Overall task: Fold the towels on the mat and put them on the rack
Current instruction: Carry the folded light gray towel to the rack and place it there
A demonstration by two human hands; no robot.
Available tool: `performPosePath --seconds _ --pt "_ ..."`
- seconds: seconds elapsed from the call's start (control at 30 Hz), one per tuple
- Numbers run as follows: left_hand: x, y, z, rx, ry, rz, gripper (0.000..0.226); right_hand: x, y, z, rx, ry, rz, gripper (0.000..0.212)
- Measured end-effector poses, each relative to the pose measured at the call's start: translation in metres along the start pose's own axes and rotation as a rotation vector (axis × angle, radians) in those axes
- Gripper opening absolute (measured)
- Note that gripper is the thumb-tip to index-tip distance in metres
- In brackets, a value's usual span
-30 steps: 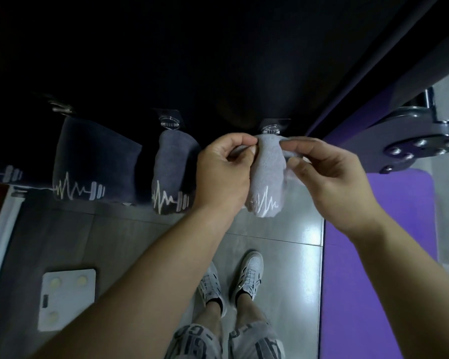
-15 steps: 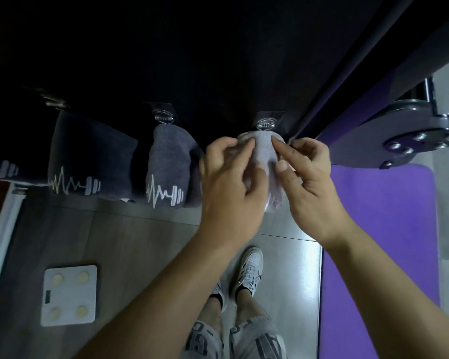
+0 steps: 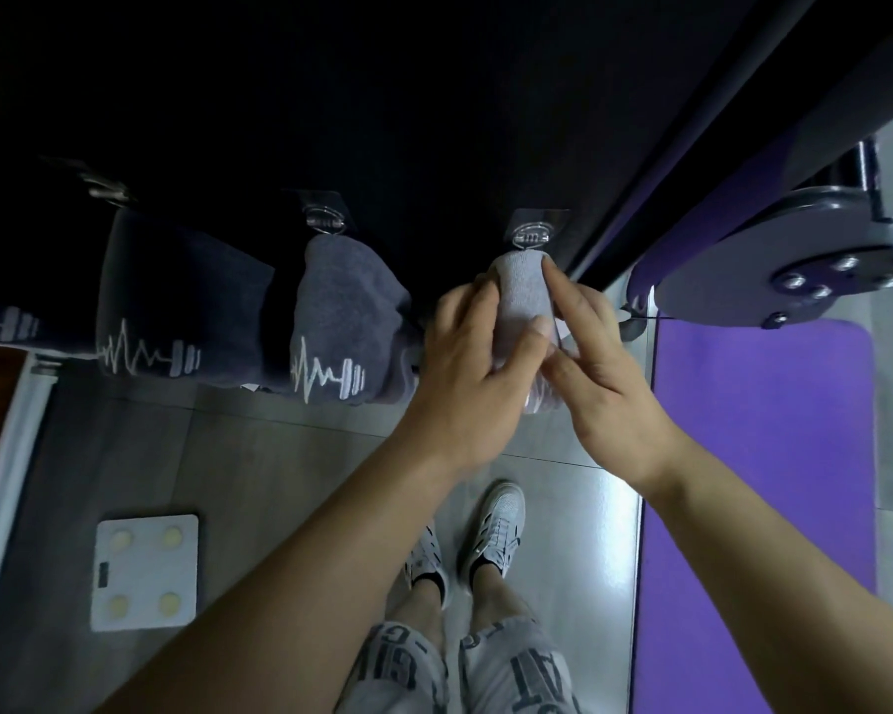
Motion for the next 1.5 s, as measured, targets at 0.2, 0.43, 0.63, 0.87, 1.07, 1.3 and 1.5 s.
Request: performPosePath --seconds 0.2,0.43,0.63,0.87,1.07,1.3,1.5 --pt "-0.009 0.002 0.008 -0.014 0.034 -0.090 0.065 0.013 -0.001 -0.002 -0.010 -0.166 0.064 0.054" --pt "-0.022 -0.004 0.018 0.042 0.433 -0.136 0.063 0.035 -0.004 0.005 -0.031 -0.353 0.222 0.054" --pt "-0.035 -0.009 0.022 0.014 0.457 -0.179 0.057 0.055 0.007 0.020 -0.085 -0.292 0.237 0.048" --pt "-0.039 -0.006 0.015 0.007 0.490 -0.169 0.066 0.076 0.010 0.024 -0.040 -0.285 0.289 0.053" --pt "-0.071 0.051 0.012 -0.243 0.158 -0.251 0.088 0.125 0.053 0.015 0.184 0.007 0.457 0.037" --pt "-0.110 0.059 0.029 -0.375 -0.605 -0.175 0.052 0.171 0.145 0.039 0.154 0.395 0.687 0.041" --pt "-0.080 0.048 0.107 -0.559 -0.990 0.259 0.048 0.195 0.246 0.076 0.209 0.487 0.863 0.049"
Point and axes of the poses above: each hand's wrist, its own y-axis away from the middle knuckle, its own z-axis out of the palm, x = y × z, the point moved 7 cm from there along -y, towards the middle knuckle, and after that the axes turned 6 degrees about y, right-handed, at the moved point
